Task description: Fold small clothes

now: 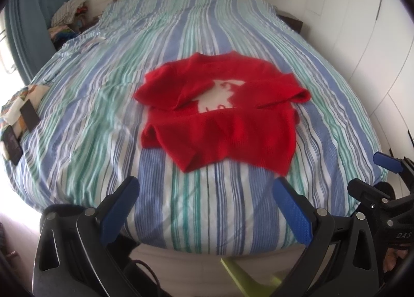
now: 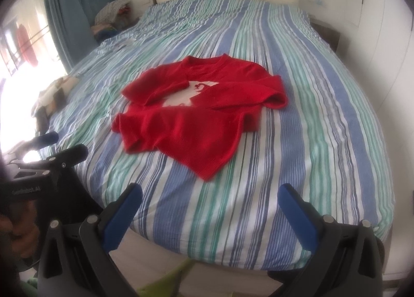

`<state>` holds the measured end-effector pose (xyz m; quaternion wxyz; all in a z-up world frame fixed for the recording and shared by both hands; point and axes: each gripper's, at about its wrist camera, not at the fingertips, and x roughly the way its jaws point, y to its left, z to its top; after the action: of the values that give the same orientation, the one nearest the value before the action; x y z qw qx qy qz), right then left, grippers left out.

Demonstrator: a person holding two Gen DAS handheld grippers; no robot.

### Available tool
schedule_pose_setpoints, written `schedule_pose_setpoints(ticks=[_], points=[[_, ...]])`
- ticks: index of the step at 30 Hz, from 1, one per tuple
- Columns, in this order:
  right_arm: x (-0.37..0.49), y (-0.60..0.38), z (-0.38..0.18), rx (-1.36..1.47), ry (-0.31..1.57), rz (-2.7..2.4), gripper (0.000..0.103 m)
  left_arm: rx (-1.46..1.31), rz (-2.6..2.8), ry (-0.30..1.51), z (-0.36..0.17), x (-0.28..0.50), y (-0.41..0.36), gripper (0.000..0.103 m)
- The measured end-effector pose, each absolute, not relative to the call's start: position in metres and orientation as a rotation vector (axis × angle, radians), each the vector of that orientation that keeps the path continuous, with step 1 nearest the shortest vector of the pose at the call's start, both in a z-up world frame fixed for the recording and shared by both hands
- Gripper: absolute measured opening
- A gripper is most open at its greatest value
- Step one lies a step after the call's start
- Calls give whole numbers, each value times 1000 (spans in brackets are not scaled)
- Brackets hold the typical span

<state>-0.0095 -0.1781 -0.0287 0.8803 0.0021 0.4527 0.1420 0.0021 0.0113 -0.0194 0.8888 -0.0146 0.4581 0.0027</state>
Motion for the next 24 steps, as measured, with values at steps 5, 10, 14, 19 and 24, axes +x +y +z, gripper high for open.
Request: schedule_pose_setpoints(ticks=[5, 10, 14, 19, 24], points=[[-11, -177, -33, 28, 955, 303, 103, -23, 1, 955, -21, 2, 9, 103], [-11, -179, -33, 44, 954, 302, 103, -24, 1, 957, -22, 2, 8, 103], [-9, -180, -30, 40, 953, 303, 103, -24, 1, 957, -22, 2, 8, 103], [-9, -179, -31, 40, 960, 306, 103, -24, 3, 959, -23, 2, 8, 103], [-9, -179, -32, 39, 963, 310, 103, -27, 4, 966, -25, 2, 9, 103]])
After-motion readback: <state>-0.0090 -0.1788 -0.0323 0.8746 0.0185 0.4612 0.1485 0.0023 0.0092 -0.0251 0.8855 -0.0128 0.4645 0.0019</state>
